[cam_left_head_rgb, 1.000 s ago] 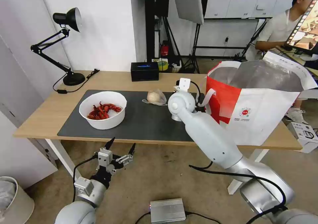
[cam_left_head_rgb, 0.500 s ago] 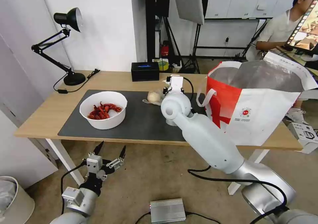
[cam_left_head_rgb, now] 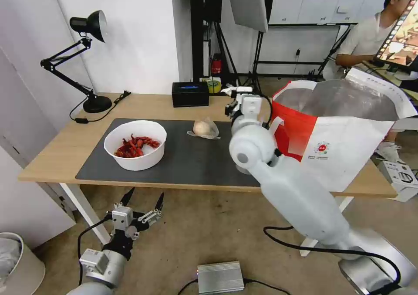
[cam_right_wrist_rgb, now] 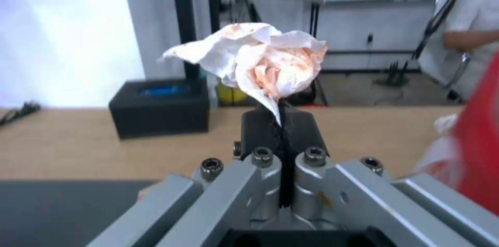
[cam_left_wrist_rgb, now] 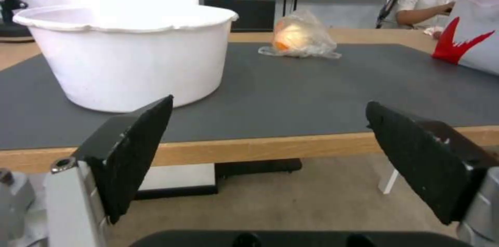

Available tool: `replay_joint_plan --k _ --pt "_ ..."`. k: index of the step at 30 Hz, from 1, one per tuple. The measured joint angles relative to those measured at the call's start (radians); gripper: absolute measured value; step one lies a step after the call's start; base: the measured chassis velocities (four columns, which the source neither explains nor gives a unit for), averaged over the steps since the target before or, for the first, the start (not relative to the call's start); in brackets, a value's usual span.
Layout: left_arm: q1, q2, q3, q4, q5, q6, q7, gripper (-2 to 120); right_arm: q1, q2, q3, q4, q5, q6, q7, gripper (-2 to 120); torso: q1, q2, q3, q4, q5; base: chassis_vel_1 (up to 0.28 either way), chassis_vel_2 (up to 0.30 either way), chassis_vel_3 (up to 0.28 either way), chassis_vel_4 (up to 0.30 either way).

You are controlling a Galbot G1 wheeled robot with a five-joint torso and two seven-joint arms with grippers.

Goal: Pick up the trash from the table and place it into the takeout bag.

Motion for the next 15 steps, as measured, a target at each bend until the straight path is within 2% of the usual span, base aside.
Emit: replay_joint_plan --k 12,15 --pt "0.005 -0.013 0.009 -0.003 0.019 0.0 0.0 100 -0.018 -0.111 0.118 0.113 -0.018 0.004 -0.048 0 0.0 0.0 0.0 0.0001 0.0 0.0 0.0 0.0 0.0" --pt "0.007 -0.018 0.014 -0.004 0.026 0.0 0.001 100 -0.03 -0.164 0.165 0.14 -0.018 0.003 -0.053 0 0.0 0.0 0.0 0.0001 -0.0001 0.0 0.0 0.0 0.0"
